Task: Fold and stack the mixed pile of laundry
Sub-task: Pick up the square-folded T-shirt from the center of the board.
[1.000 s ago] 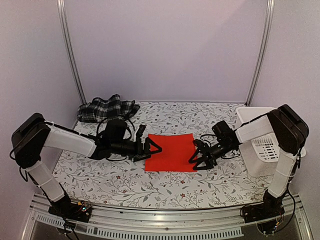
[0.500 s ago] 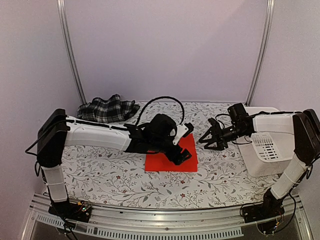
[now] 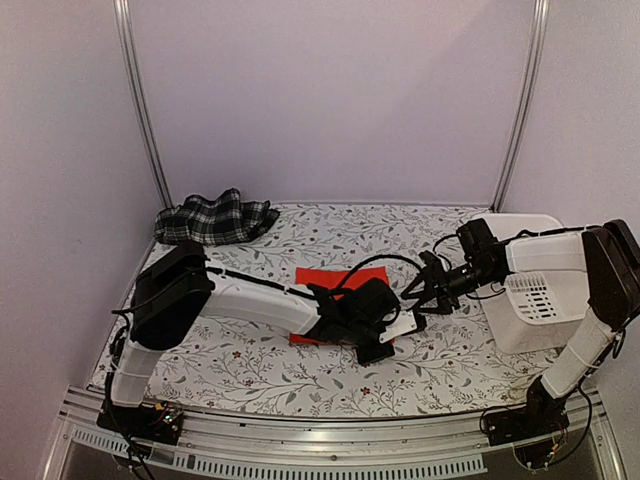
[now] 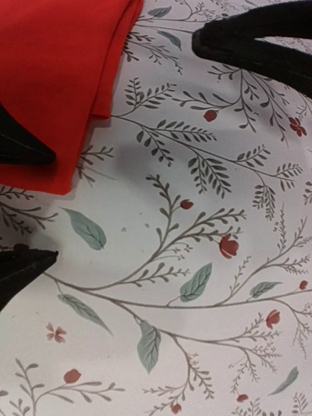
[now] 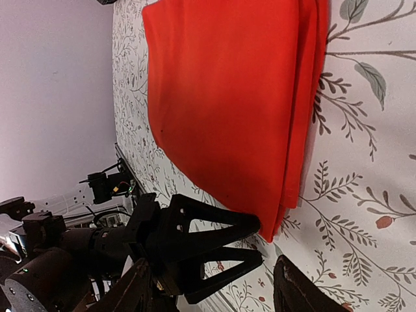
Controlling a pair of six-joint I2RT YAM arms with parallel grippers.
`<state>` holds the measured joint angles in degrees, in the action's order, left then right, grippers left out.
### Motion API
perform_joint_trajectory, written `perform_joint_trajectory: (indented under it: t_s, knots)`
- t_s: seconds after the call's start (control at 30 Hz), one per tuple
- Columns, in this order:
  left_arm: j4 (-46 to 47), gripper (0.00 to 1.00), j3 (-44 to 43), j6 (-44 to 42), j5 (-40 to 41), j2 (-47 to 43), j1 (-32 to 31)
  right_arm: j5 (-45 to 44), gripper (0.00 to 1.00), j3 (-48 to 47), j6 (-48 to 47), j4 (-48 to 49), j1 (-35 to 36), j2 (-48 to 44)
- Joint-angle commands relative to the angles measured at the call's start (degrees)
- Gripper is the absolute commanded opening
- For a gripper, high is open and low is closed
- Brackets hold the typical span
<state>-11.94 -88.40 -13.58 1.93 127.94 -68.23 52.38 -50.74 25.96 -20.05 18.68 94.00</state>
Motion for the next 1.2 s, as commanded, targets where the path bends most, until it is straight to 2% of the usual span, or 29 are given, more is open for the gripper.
perform_joint_trajectory:
  t_s: [0.0,0.13,0.27,0.37,0.7,0.9,1.17]
  knots:
    - [-1.31,0.42,-2.16,-1.99,-0.95,2.86,-0.16,0.15,0.63,1.04,0.18,0.8,-0.39,-0.45]
    - [-1.73,0.33,-1.98,0.46,-0.68,4.01,0.28,0.44,0.63,1.07,0.15,0.92,-0.4,0.71]
    - [-3.62,0.1,-2.71,3.82,-1.03,3.38,0.93,0.27,0.62,2.09,1.72,2.63,-0.35,1.18]
    - [-2.66,0.0,-1.18,5.44,-1.49,1.47,1.55,-0.04,0.62,2.1,3.69,4.03,-0.33,1.75]
    - [2.95,0.0,3.37,9.89,-1.49,-8.37,3.73,-1.43,0.64,-1.27,8.86,5.91,1.74,6.17]
    - [3.13,0.0,2.05,10.06,-3.31,-8.53,4.61,0.49,0.73,-1.66,13.7,9.46,1.97,8.97]
    - [3.02,0.0,1.77,9.89,-4.02,-9.33,4.7,2.25,0.74,-2.67,23.4,18.54,2.44,12.41]
